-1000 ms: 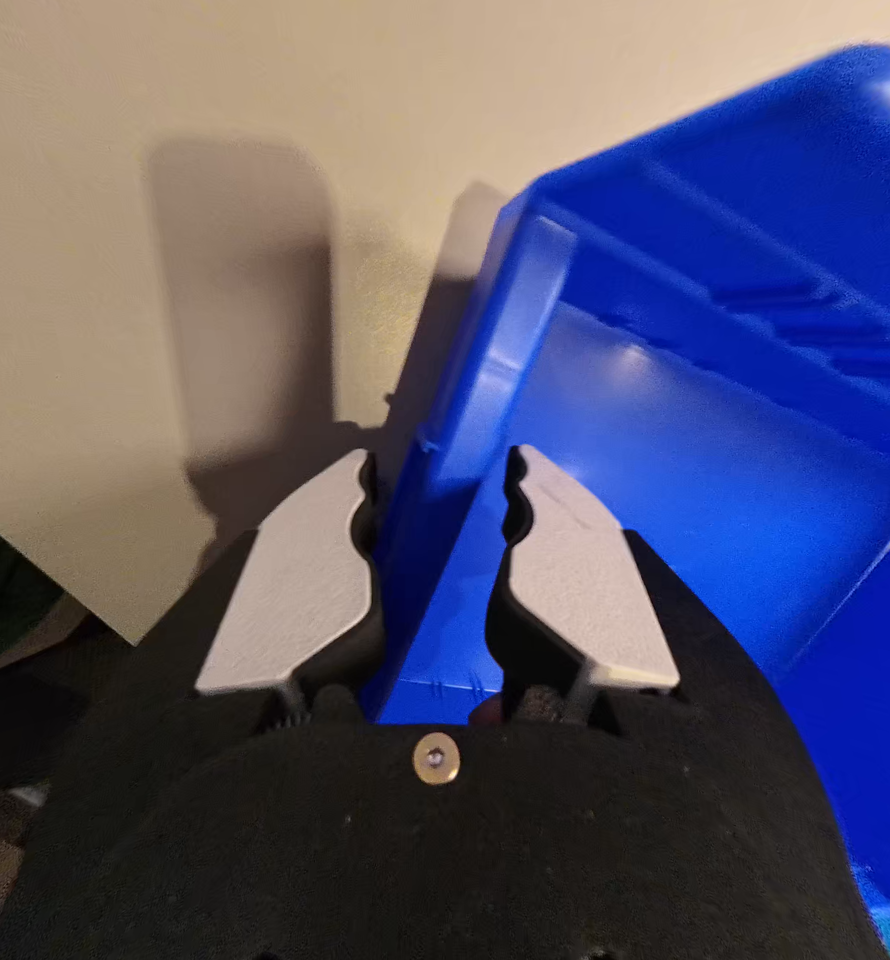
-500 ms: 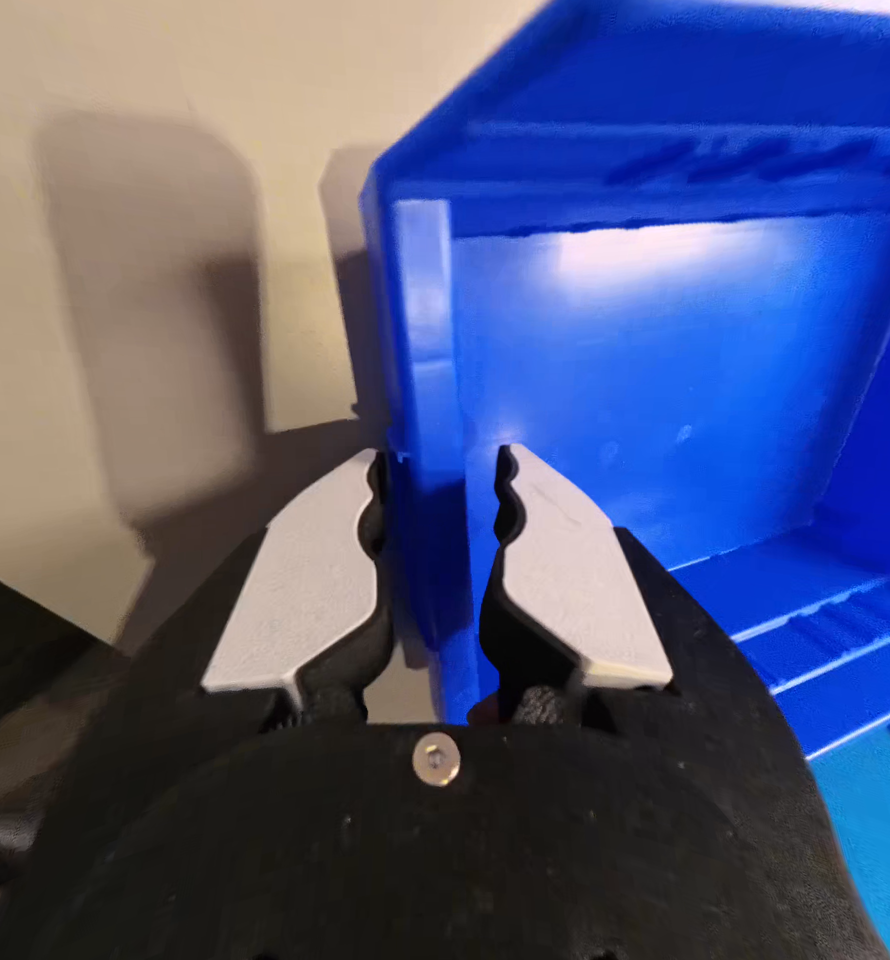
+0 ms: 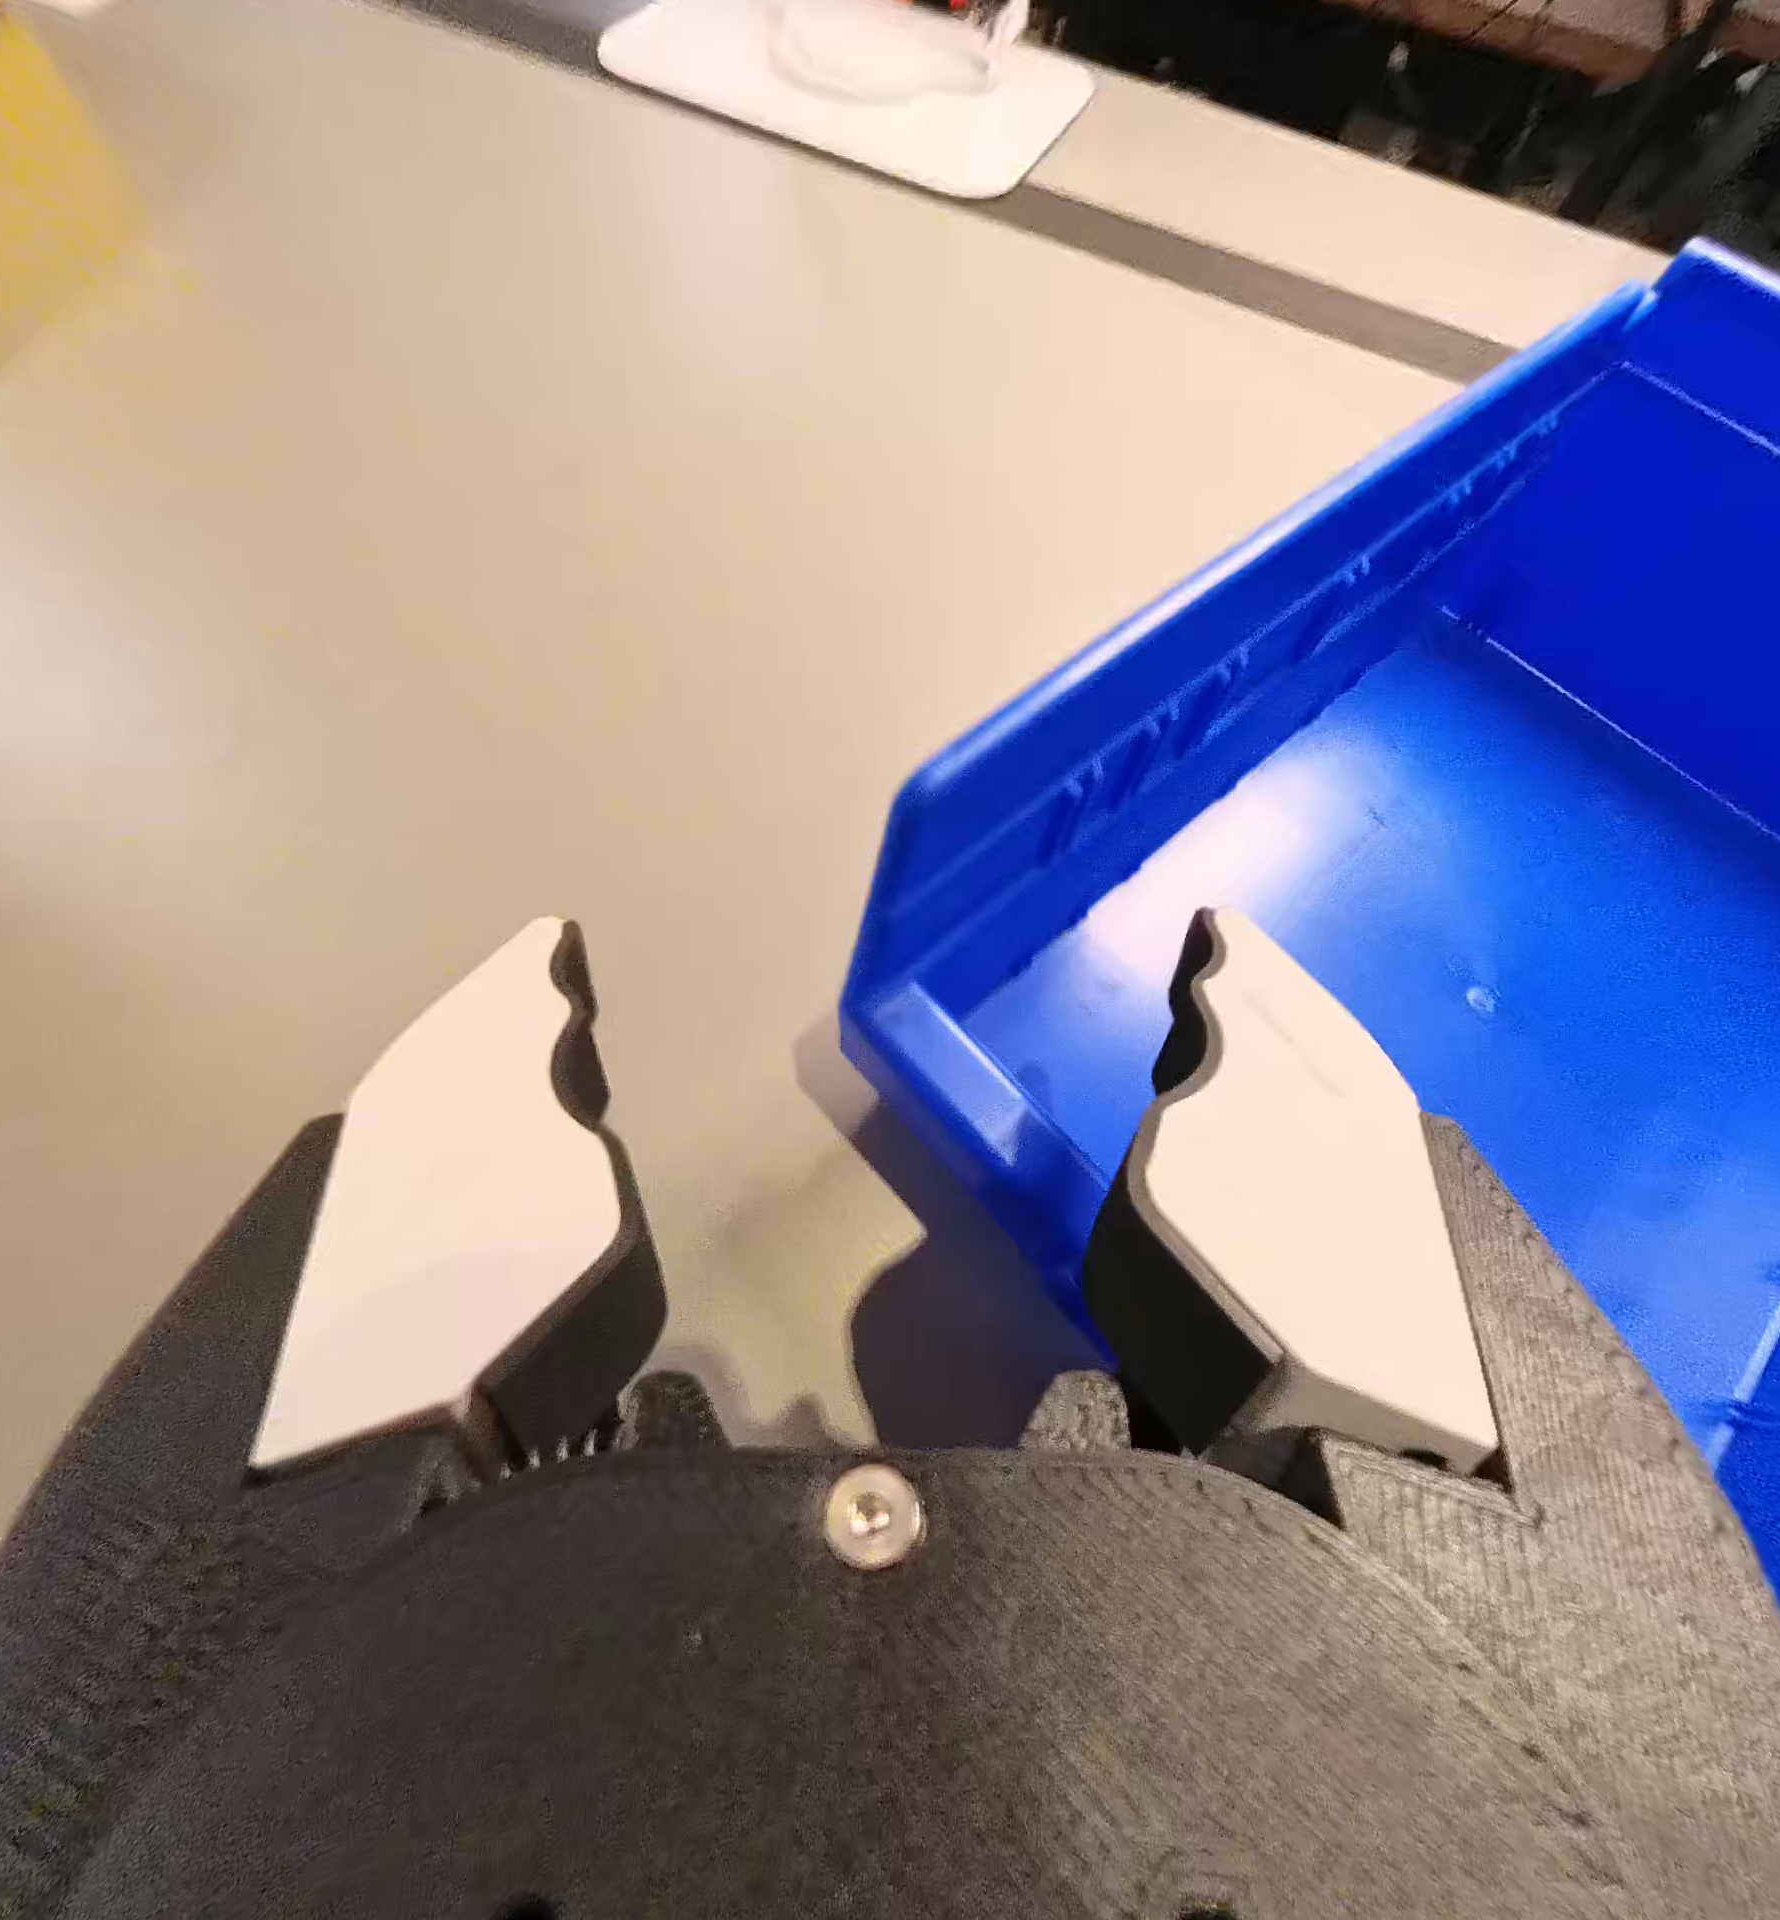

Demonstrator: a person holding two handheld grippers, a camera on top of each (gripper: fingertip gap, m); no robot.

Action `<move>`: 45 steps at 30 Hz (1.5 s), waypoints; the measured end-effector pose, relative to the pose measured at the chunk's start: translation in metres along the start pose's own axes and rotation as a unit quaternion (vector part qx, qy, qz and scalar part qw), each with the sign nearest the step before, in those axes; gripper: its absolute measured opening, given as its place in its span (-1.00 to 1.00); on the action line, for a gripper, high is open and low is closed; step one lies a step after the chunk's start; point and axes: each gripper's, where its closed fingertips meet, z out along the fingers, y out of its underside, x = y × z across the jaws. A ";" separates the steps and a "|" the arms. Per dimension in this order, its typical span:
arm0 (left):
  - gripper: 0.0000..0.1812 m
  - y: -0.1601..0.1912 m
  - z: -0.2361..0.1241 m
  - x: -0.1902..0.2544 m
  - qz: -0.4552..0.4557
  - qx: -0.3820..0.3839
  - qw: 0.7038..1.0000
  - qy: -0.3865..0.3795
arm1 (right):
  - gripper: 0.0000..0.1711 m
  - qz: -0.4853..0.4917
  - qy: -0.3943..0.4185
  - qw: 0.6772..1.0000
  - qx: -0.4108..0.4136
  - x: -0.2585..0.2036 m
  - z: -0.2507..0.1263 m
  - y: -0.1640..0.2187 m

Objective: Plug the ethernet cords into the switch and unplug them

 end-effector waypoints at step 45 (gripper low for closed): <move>-0.92 0.026 -0.021 -0.111 0.137 0.030 0.983 -0.118 | -0.93 -0.058 0.229 0.971 -0.021 0.159 0.016 0.004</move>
